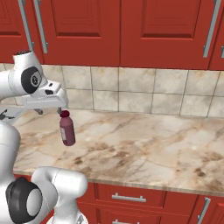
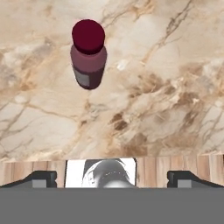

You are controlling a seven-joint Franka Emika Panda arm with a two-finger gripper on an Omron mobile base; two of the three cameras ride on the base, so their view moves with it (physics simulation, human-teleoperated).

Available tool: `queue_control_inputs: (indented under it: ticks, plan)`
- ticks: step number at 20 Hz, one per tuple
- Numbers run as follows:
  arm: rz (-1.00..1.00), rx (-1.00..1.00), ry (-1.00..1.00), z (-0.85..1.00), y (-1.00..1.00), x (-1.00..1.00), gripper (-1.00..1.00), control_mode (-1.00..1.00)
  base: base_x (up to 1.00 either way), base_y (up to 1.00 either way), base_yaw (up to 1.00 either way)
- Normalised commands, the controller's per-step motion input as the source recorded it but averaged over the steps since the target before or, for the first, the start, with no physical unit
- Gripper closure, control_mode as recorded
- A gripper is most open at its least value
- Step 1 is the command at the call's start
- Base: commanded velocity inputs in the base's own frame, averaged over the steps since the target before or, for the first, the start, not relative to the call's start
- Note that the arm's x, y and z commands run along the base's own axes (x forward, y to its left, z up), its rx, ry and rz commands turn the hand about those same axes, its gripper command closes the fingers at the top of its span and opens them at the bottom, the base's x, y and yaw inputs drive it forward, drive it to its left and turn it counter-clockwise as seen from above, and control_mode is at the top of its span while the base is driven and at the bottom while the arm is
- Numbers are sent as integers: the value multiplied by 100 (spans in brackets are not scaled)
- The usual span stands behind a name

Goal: Place the drinks on the dining counter in a tight cluster.

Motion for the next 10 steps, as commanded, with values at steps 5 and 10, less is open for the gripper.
queue_control_inputs:
  ticks: [5,10]
  plan:
    - [0,-1,-1,-24,0,22,-100,-100,0,0,0]
    - [0,0,-4,-10,0,27,-100,-100,0,0,0]
